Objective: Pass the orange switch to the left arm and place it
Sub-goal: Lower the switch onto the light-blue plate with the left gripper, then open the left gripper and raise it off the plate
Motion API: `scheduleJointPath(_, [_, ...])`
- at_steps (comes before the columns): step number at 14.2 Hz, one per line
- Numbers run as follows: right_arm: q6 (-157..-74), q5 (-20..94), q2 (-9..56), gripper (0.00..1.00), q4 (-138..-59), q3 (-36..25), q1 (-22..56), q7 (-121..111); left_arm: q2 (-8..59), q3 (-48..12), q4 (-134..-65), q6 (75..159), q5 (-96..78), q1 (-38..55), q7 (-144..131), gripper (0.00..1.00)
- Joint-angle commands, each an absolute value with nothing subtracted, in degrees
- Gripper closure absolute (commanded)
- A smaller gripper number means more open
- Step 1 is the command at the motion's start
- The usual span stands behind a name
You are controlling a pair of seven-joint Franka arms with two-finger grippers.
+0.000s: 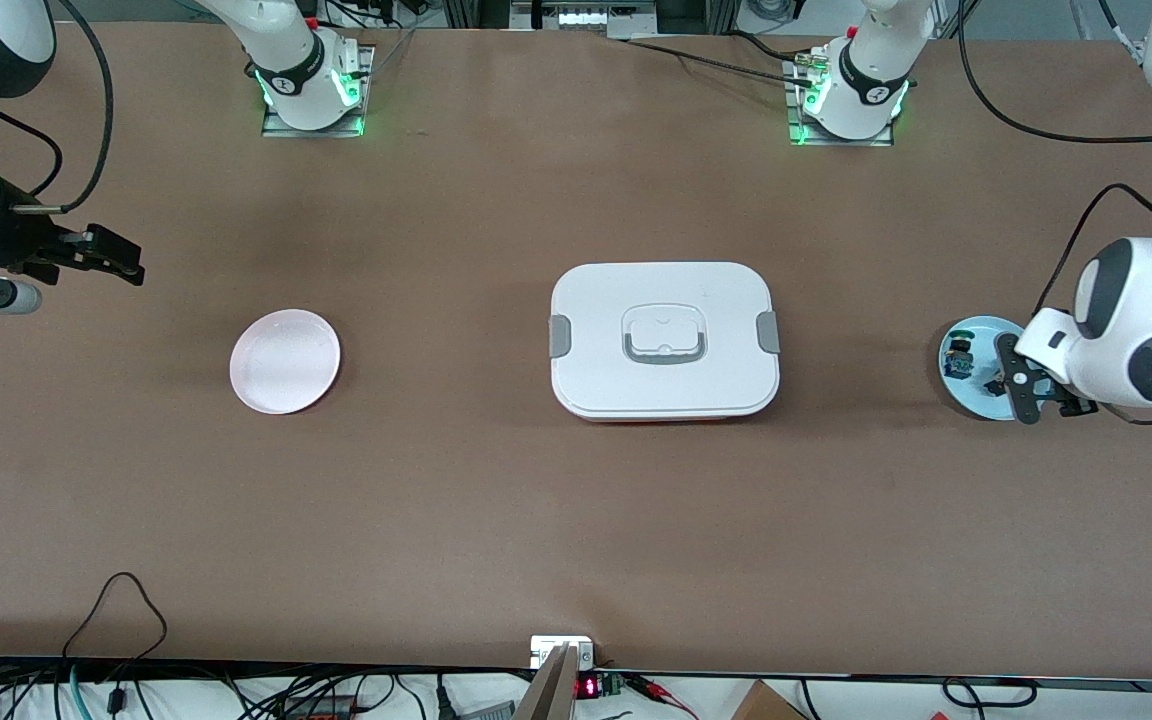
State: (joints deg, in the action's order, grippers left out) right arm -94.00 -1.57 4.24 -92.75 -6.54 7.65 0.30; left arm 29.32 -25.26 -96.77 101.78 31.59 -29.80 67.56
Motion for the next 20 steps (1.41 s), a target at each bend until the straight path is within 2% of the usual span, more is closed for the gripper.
scheduleJointPath(1, [-92.9, -0.79, 3.6, 0.0, -92.29, -7.03, 7.82, -0.53, 29.79, -25.75, -90.81, 93.89, 27.61, -29.1, 61.03, 0.0])
scheduleJointPath(5, [-92.81, -0.79, 3.6, 0.0, -92.29, -7.03, 7.82, -0.61, 29.79, -27.59, -84.38, 82.82, 20.67, -27.61, 44.52, 0.0])
scheduleJointPath(10, [-92.9, -0.79, 3.6, 0.0, -92.29, -7.03, 7.82, -0.44, 29.36, -31.54, -80.69, 75.68, 13.45, -27.42, 23.5, 0.0])
scheduleJointPath(15, [-92.81, -0.79, 3.6, 0.0, -92.29, -6.86, 7.82, -0.44, 28.48, -36.91, -71.21, 64.96, 10.47, -27.07, 3.29, 0.0])
scheduleJointPath(17, [-92.81, -0.79, 3.6, 0.0, -92.29, -6.94, 7.82, -0.44, 22.1, -33.43, -71.63, 66.17, 6.61, -22.97, -1.91, 0.0])
scheduleJointPath(19, [-92.81, -0.79, 3.6, 0.0, -92.29, -6.94, 7.82, -0.44, 15.59, -25.44, -74.34, 68.18, 6.33, -15.24, -3.34, 0.0])
scheduleJointPath(20, [-92.81, -0.79, 3.6, 0.0, -92.29, -6.94, 7.82, -0.44, 12.08, -21.83, -77.57, 72.64, 6.33, -12.33, -3.34, 0.0])
